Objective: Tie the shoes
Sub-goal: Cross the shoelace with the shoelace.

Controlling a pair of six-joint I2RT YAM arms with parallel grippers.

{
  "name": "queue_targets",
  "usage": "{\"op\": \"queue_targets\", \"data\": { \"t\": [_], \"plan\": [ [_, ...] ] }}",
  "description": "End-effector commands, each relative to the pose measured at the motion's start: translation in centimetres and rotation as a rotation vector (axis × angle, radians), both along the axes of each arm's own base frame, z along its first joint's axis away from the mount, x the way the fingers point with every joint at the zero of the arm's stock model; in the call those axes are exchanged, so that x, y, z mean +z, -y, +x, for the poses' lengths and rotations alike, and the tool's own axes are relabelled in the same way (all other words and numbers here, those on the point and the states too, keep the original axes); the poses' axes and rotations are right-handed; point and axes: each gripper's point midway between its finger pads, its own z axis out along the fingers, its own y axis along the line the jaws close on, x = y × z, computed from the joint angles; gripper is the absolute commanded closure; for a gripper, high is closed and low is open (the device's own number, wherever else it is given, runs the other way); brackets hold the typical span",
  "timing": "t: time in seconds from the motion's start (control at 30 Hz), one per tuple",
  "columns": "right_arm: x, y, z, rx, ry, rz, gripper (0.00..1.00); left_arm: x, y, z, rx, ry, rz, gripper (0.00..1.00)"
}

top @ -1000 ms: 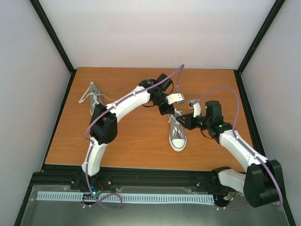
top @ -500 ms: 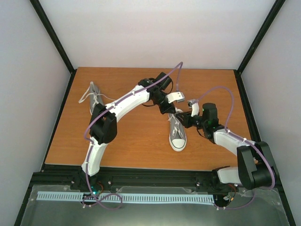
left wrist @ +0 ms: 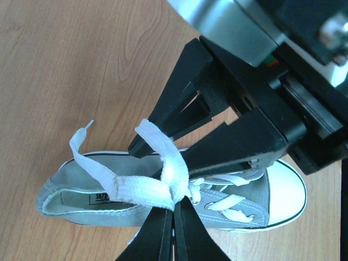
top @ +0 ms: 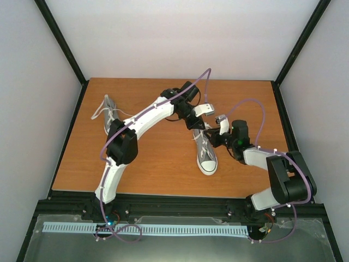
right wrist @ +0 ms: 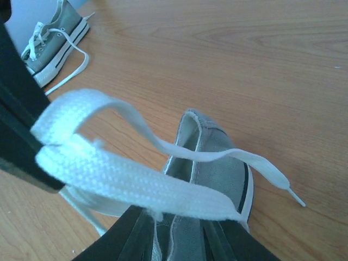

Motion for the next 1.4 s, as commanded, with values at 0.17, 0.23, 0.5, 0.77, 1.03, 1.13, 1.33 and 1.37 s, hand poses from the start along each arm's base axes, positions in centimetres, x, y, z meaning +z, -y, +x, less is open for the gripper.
{"op": "queue_targets", "data": {
  "t": [0.17,0.23,0.5,0.77,1.03,1.13,1.33,1.37],
  "plan": [
    [1.8,-1.9,1.6,0.037,0.171,-0.027,0.72,0.9,-0.3,1.4,0.011,-0.055,-0.057,0.99],
    [1.4,-2.3,1.8,0.043,0.174,-0.033,0.71,0.9,-0.4,1.6,0.013,-0.057,-0.063,0.99],
    [1.2,-2.9,3.0,0.009,0.208,-0.014,0.67,0.6,-1.0,2.3,0.006,-0.079,-0.079,0.99],
    [1.3,-2.8,4.7,-0.034,0.237,-0.034,0.66,-0.2,-1.0,3.0,0.004,-0.081,-0.075,0.99],
    [0.6,-3.8,5.4,-0.005,0.211,-0.027,0.71,-0.4,-1.0,3.4,0.002,-0.089,-0.085,0.99],
    [0.8,-3.6,5.4,-0.016,0.216,-0.029,0.88,-0.4,-1.3,3.4,0.005,-0.095,-0.084,0.99],
    [0.7,-2.9,4.4,-0.023,0.195,-0.063,0.97,0.1,-1.7,3.6,0.016,-0.095,-0.087,0.99],
    [1.0,-2.5,4.3,-0.038,0.194,-0.069,0.97,0.1,-1.8,3.7,0.022,-0.093,-0.084,0.99]
  ]
}}
